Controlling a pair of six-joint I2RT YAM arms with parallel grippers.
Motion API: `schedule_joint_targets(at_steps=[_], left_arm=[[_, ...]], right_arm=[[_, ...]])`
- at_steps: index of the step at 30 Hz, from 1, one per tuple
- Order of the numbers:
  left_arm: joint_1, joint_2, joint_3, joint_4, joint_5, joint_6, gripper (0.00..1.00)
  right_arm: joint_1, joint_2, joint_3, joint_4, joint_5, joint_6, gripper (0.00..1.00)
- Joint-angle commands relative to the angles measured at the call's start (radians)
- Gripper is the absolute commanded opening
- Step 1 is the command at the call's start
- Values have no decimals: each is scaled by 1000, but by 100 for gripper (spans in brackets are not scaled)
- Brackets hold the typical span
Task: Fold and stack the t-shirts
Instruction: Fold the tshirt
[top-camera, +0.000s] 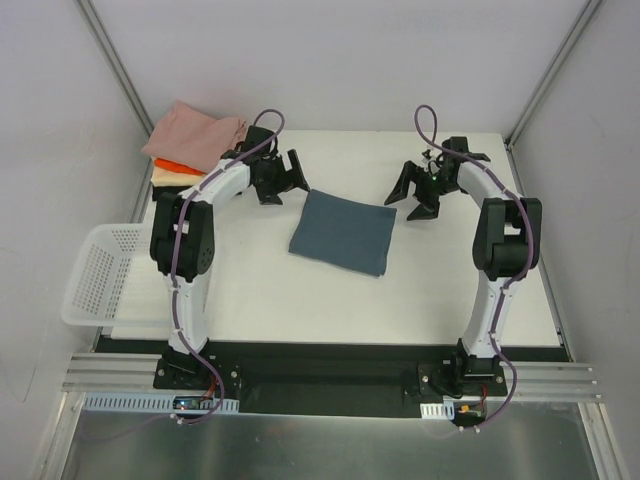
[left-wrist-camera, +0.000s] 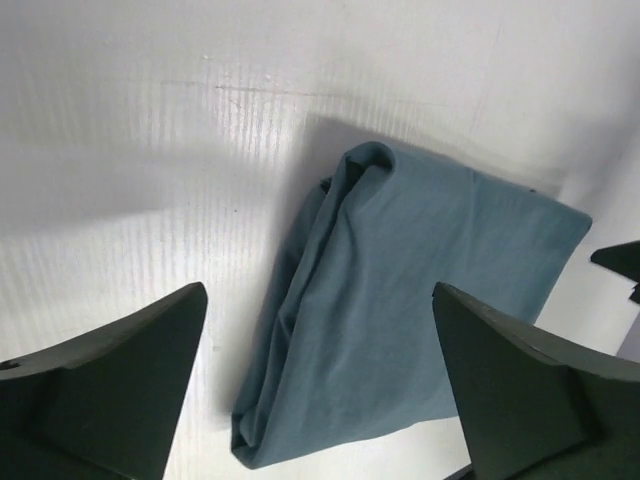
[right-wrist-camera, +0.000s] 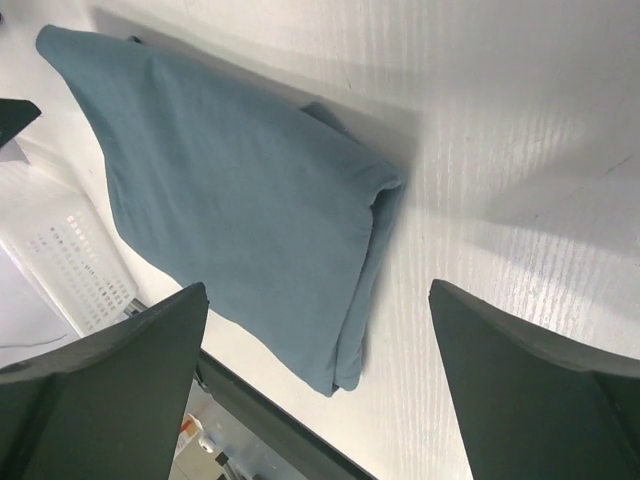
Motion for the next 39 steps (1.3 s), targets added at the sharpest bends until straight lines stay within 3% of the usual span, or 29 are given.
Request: schedule_joint_targets(at_steps=[1,7,11,14,24,33,39], left_arm=[[-7,-52,55,7,99,3,99],[-37,-96,6,12,176,-23,99],[-84,-118,-69,59,197,-40,99],[-103,-113,-138,99,225,-80,99],[-142,-155,-396,176,224,-115,99],[-156,-411,-719,174,165,-118,99],[-190,-648,-796,130,123,-110,99]], right_arm=[[3,-87,43,-54,7,-31,96],[66,-253,-112,1,5,-30,96],[114,-317,-235,132,-76,53,96],[169,-287,-276,261,-108,116,97],[262,-178,-324,272,-91,148,96],[291,-291,-551,256,-56,93,96],[354,-535,-579,189,16,32,96]])
